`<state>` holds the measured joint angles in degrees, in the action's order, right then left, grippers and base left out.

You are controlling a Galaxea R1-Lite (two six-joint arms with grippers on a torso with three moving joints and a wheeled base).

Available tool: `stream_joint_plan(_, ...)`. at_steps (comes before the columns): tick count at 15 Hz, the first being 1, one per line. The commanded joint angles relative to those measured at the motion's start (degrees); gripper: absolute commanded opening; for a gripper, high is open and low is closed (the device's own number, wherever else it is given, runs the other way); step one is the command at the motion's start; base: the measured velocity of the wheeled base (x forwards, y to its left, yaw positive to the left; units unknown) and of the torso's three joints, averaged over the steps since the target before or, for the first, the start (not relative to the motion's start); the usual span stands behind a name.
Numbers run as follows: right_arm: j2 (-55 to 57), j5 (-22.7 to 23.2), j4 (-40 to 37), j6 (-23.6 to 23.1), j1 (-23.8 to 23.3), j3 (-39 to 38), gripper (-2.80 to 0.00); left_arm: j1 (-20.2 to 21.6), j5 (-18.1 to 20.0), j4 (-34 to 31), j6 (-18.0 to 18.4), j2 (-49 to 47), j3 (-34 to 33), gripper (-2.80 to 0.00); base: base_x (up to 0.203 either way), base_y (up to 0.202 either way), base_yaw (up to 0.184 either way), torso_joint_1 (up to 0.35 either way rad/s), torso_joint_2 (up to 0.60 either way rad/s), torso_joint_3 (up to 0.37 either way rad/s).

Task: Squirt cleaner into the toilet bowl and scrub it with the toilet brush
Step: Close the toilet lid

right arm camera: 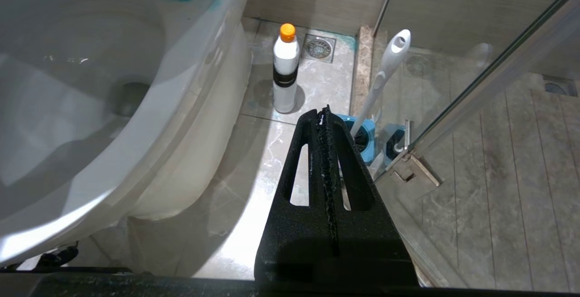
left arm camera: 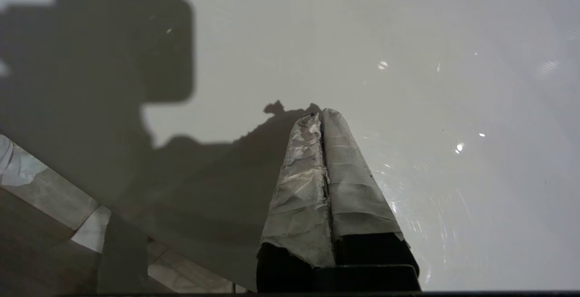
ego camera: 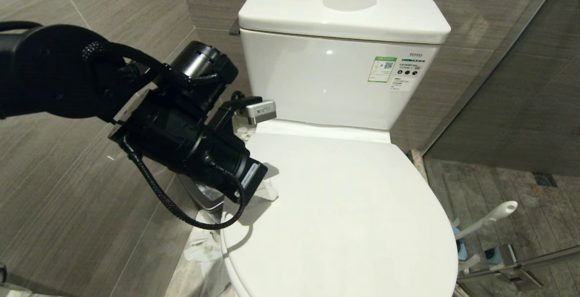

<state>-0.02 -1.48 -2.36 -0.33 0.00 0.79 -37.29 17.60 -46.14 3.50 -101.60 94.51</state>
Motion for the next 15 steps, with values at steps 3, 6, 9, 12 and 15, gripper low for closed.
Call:
stream_joint_plan(3,0.02,-0.02,-0.01,-0.02,0.0,0.09,-2.8,0.11,0.06,-0.97,0.46,-0.97,-0.03,-2.8,0.0,0.0,0.0,0.0,0.0,0.0)
stream_joint_plan(6,0.02,-0.02,-0.01,-0.02,0.0,0.0,-2.8,0.11,0.06,-0.97,0.02,-1.68,-0.39,-2.8,0.0,0.0,0.0,0.003,0.0,0.069)
stream_joint_plan(9,0.02,0.07,-0.01,-0.02,0.0,0.0,-2.8,0.11,0.06,-0.97,0.02,-1.76,-1.0,-2.8,0.0,0.0,0.0,0.002,0.0,0.182)
stream_joint_plan(12,0.02,0.07,-0.01,-0.02,0.0,0.0,-2.8,0.2,0.15,-0.88,-0.36,-2.2,-0.56,-2.8,0.0,0.0,0.0,0.0,0.0,0.176)
stream_joint_plan(15,0.02,0.07,-0.01,-0.02,0.0,0.0,-2.8,0.2,0.27,-0.55,-0.52,-4.35,-0.58,-2.8,0.0,0.0,0.0,0.003,0.0,0.056)
